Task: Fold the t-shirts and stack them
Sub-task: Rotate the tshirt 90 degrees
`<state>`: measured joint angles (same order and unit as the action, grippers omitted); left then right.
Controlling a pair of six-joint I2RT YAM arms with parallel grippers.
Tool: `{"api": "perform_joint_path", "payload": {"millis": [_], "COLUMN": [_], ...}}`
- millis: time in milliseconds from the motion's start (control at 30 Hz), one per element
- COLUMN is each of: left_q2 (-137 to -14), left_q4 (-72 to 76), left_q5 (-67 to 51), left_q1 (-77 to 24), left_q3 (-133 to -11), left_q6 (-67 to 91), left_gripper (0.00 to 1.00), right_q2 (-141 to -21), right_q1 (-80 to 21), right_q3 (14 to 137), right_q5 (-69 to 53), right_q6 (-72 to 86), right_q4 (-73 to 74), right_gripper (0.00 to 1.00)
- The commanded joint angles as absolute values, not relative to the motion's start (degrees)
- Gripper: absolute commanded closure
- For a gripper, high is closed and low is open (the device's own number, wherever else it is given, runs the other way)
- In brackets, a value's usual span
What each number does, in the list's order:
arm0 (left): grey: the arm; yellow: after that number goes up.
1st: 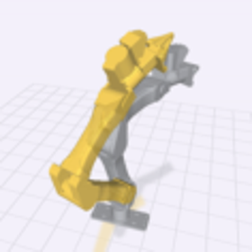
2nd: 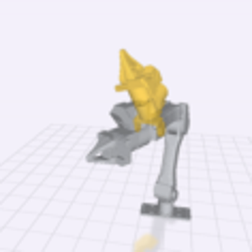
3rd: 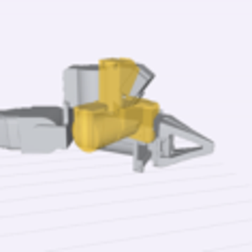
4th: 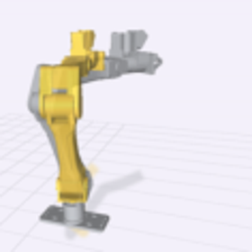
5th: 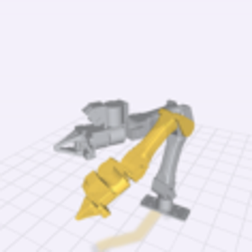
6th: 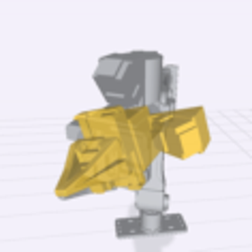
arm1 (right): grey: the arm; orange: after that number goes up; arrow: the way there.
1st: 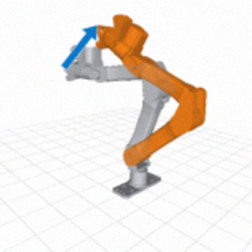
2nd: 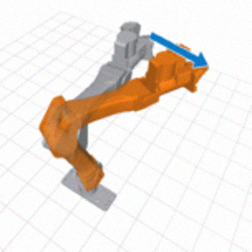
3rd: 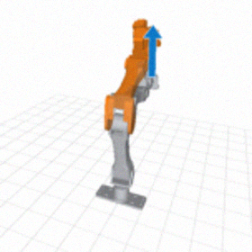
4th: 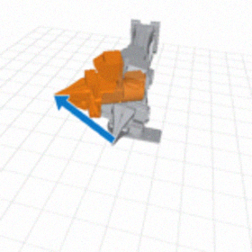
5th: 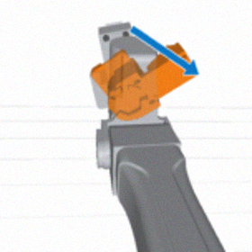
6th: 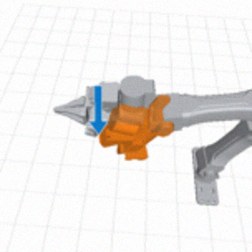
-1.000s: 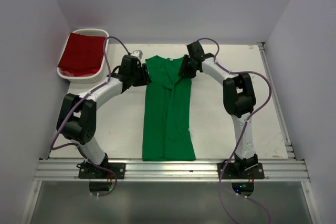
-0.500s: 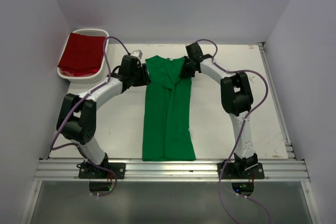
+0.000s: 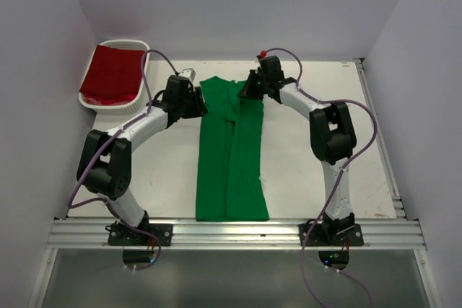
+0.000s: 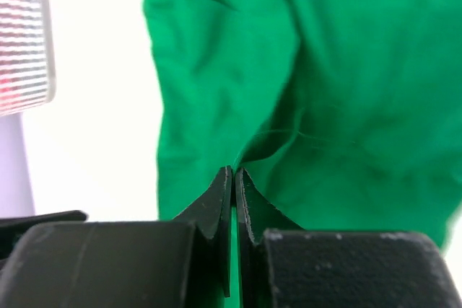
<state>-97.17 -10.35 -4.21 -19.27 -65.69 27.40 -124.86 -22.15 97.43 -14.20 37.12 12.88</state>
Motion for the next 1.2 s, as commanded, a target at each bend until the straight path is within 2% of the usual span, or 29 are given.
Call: {"api": "perform_joint_path", "payload": {"millis": [0, 300, 633, 767, 867, 1000, 1167], "left_q2": [-94.8, -95.4, -95.7, -96.1, -96.6, -97.8, -102.5], "left_q4": [-9.0, -8.4, -7.8, -7.5, -7.4, -7.2, -6.1], "left_q5": [-3.5, -3.4, -3.9, -4.0, -4.0, -3.4, -2.7], "left_q1": [-19.0, -18.7, -18.5, -18.5, -18.5, -18.5, -18.0], "left_q3": [-64.6, -64.4, -64.2, -64.2, -64.9, -66.4, -71.3], "left_q6": [27.1, 27.1, 27.2, 27.3, 27.3, 27.3, 27.0], "left_gripper": [0.54, 0.54, 0.54, 0.54, 0.54, 0.49, 0.48], "right_q2": [-123.3, -130.5, -134.6, -133.6, -129.6, -124.8, -120.1], "right_q1": [-22.3, -25.2, -28.7, -29.4, -29.4, -29.3, -28.0], "right_q3": [97.1, 104.4, 112.4, 112.8, 108.6, 105.0, 104.5], "right_q5": [-21.3, -35.0, -34.1, -29.6, -25.2, -18.2, -11.4], "right_q6": [37.9, 35.8, 23.0, 18.8, 18.7, 19.4, 20.9], "right_q4": [4.7, 5.7, 22.8, 29.4, 27.8, 25.9, 24.3], "right_gripper": [1.0, 1.0, 1.0, 0.52, 0.37, 0.34, 0.34]}}
